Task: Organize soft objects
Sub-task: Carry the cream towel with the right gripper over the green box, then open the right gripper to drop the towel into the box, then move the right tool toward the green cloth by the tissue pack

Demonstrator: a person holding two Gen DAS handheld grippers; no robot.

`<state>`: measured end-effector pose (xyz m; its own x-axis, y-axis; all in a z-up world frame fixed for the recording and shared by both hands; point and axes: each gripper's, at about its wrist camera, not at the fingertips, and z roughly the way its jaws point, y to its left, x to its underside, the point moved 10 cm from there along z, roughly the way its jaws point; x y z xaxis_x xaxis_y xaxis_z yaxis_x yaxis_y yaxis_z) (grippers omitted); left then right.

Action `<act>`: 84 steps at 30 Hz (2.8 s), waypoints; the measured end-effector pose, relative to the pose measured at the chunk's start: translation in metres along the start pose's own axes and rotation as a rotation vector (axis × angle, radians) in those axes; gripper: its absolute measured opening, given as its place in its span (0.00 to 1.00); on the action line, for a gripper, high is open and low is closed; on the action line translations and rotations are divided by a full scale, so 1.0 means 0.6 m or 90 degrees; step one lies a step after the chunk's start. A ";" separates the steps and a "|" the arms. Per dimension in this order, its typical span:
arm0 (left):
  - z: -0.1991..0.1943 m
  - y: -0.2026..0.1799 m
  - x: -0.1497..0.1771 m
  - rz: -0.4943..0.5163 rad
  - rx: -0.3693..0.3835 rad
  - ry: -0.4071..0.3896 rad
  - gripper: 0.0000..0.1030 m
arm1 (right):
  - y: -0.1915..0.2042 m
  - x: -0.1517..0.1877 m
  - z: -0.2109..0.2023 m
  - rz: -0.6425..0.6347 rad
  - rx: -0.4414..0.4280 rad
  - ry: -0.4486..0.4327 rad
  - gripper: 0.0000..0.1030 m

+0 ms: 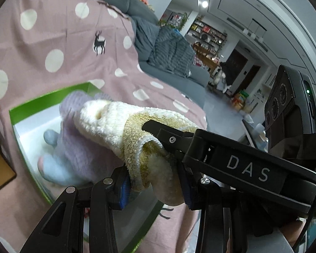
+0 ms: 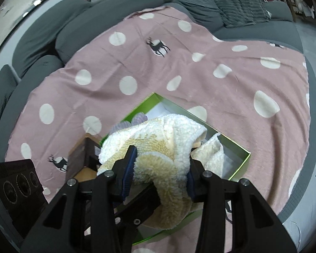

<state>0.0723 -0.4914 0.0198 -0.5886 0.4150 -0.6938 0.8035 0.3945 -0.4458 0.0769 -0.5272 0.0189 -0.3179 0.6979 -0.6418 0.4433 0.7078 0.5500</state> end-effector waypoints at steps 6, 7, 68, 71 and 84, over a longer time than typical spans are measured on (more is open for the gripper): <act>0.026 0.030 0.015 -0.030 -0.023 0.037 0.39 | -0.025 0.010 0.033 0.014 0.048 0.022 0.41; 0.028 0.034 0.016 -0.033 -0.028 0.040 0.39 | -0.028 0.011 0.037 0.018 0.051 0.026 0.41; -0.750 0.389 0.340 -0.413 -0.626 -0.239 0.91 | 0.452 0.247 -0.043 -0.349 -0.139 0.108 0.99; -0.777 0.428 0.379 -0.452 -0.658 -0.240 0.91 | 0.518 0.285 -0.010 -0.382 -0.182 0.158 0.99; -0.709 0.513 0.465 -0.551 -0.569 -0.202 0.91 | 0.637 0.402 0.284 -0.425 -0.099 0.343 0.67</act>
<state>0.1176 0.0950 -0.0705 -0.7402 -0.4158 -0.5284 -0.2400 0.8975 -0.3700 0.3126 -0.1071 -0.0164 -0.8412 0.0608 -0.5374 -0.0840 0.9669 0.2409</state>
